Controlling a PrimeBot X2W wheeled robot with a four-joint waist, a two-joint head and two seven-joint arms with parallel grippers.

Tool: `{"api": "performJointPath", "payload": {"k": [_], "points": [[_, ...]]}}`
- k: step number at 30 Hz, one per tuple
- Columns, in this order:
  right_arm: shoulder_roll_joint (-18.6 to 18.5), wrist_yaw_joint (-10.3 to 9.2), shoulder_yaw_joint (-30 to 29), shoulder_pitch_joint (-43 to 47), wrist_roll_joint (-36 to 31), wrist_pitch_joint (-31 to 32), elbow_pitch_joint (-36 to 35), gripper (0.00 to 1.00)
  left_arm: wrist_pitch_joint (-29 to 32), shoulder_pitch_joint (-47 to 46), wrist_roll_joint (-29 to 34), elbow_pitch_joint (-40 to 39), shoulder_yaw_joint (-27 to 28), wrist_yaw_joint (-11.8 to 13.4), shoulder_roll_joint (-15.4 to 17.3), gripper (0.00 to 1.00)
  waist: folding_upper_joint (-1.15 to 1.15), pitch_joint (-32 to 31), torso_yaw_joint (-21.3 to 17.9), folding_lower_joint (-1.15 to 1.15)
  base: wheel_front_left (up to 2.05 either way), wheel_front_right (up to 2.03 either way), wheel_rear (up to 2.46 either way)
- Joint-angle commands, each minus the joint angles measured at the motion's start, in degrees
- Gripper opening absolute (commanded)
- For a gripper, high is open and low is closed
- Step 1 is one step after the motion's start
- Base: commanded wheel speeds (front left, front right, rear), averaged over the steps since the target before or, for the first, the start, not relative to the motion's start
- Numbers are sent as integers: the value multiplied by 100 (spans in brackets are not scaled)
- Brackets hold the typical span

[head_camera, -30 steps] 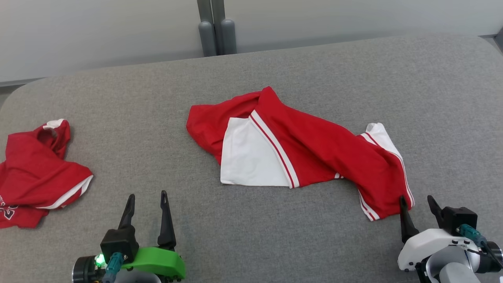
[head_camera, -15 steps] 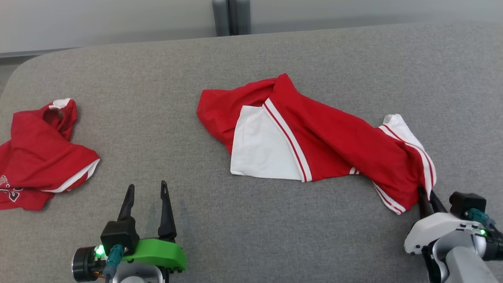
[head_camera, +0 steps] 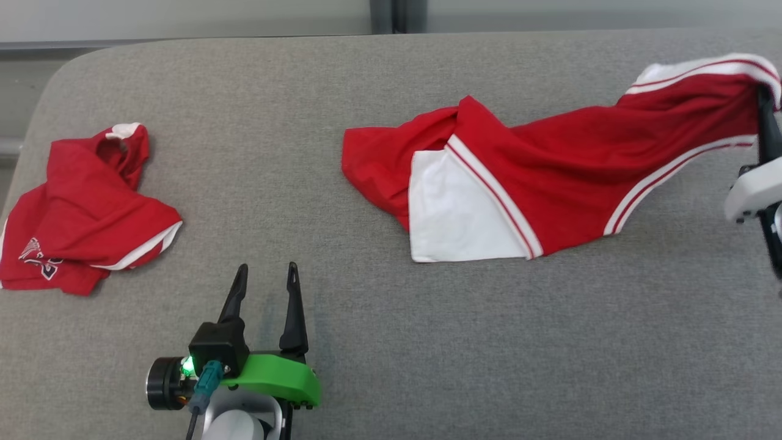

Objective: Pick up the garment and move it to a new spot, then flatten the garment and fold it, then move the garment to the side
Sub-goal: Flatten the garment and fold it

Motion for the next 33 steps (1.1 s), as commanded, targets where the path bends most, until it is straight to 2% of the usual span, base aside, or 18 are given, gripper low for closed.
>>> {"api": "performJointPath", "payload": {"k": [1, 4, 5, 6, 7, 8, 12, 16, 23, 33], "points": [[-160, -8, 24, -295, -127, -19, 164, 0, 3, -95, -61, 18, -61, 34, 21, 100, 0, 166, 279, 0, 0, 0, 0], [-352, -8, 57, -796, -330, -18, 518, 0, 3, -151, -102, 35, -148, 60, 20, 100, 0, 280, 522, 0, 0, 0, 0], [-406, -8, 21, -972, -382, -18, 696, 11, 3, -167, -115, 42, -164, 78, 21, 100, 0, 327, 606, 0, 0, 0, 0], [-459, -8, -3, -1087, -477, -19, 828, 45, 3, -175, -120, 48, -181, 86, 21, 100, 0, 359, 666, 0, 0, 0, 0], [-491, -8, -71, -1209, -532, -19, 962, 86, 3, -180, -126, 50, -199, 98, 20, 100, 0, 386, 728, 0, 0, 0, 0], [-494, -8, -146, -1342, -598, -19, 1127, 100, 3, -177, -137, 45, -204, 113, 18, 100, 0, 411, 787, 0, 0, 0, 0], [-365, -8, -249, -1618, -751, -19, 1205, 100, 3, -169, -147, 6, -198, 152, 19, 100, 0, 468, 892, 0, 0, 0, 0], [-73, -8, -12, -1483, -560, -19, 934, 100, 3, -104, -140, 1, -152, 175, 20, 100, 0, 428, 849, 0, 0, 0, 0], [350, -8, 996, -785, 255, -19, 107, 100, 3, -89, -124, 29, -164, 138, 20, 100, 0, 320, 672, 0, 0, 0, 0], [433, -8, 2298, 398, 1370, -18, -363, 100, 3, -40, -100, 65, -111, 123, 20, 100, 0, 263, 614, 0, 0, 0, 0]]}}
